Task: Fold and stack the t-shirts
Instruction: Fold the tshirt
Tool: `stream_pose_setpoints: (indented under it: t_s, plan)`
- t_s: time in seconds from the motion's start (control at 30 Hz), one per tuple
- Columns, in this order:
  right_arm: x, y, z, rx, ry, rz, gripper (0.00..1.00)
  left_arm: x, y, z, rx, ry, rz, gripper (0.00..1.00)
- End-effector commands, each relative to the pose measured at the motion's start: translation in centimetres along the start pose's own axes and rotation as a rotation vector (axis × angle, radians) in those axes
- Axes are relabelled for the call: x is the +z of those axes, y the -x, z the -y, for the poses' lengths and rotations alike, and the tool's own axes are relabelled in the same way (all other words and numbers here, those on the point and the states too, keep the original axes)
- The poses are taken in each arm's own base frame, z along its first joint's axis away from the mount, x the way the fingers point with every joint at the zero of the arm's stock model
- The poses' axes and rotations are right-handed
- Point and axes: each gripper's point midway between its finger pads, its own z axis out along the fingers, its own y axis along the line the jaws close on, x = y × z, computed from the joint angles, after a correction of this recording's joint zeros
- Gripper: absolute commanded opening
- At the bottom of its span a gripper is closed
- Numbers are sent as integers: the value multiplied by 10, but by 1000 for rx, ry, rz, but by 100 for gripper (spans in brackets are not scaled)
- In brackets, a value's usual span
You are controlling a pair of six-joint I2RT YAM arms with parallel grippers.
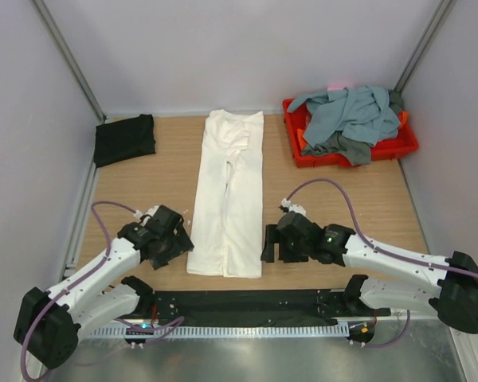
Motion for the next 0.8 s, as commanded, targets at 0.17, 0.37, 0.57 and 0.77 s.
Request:
stream_pose_setpoints:
  t_s: [0.17, 0.37, 0.57, 0.77]
  plan:
    - [15, -20, -50, 90, 144, 21, 81, 6, -15, 28, -14, -192, -59, 80]
    - [34, -37, -44, 97, 89, -7, 77, 13, -37, 14, -32, -195, -126, 73]
    - [48, -50, -40, 115, 78, -30, 64, 20, -49, 7, -33, -197, -150, 69]
    - [57, -57, -36, 111, 55, -41, 55, 19, -56, 8, -13, -199, -172, 59]
